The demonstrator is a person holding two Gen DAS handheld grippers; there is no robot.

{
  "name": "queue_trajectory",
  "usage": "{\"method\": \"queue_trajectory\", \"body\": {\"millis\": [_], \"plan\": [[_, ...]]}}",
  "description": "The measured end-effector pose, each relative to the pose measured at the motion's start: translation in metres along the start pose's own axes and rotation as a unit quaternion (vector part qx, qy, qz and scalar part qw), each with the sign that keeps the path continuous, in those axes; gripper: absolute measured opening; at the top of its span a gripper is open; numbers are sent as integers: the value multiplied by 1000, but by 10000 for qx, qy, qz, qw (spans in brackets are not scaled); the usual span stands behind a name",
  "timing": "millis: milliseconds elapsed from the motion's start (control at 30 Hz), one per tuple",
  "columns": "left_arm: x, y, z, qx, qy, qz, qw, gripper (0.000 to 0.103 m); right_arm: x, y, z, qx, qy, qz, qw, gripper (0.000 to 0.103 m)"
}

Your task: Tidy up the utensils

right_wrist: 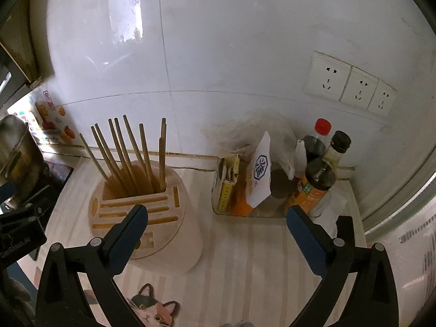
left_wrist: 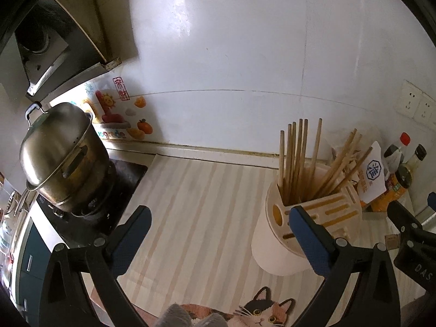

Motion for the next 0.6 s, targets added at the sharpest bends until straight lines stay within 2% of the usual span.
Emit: {"method": "queue_trajectory", "body": {"millis": [267,600], "plan": [[-5,-14,47,224,-238,-97,9994,103,5,-10,37,215,-112,-164,9996,103],[-23,-48,152,751,-676,-406,9940,103,10,-53,147,686,-387,-514,9956,103]]}}
Point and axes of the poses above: each gripper's, at about its wrist camera, not at the fingertips, and z roughly against the way its jaws point, x to its right, y to its top, the point moved 8 cm from there along -z, roughly the way its jaws point, and after that the axes turned 7 degrees about -y, right-handed, at the moved point
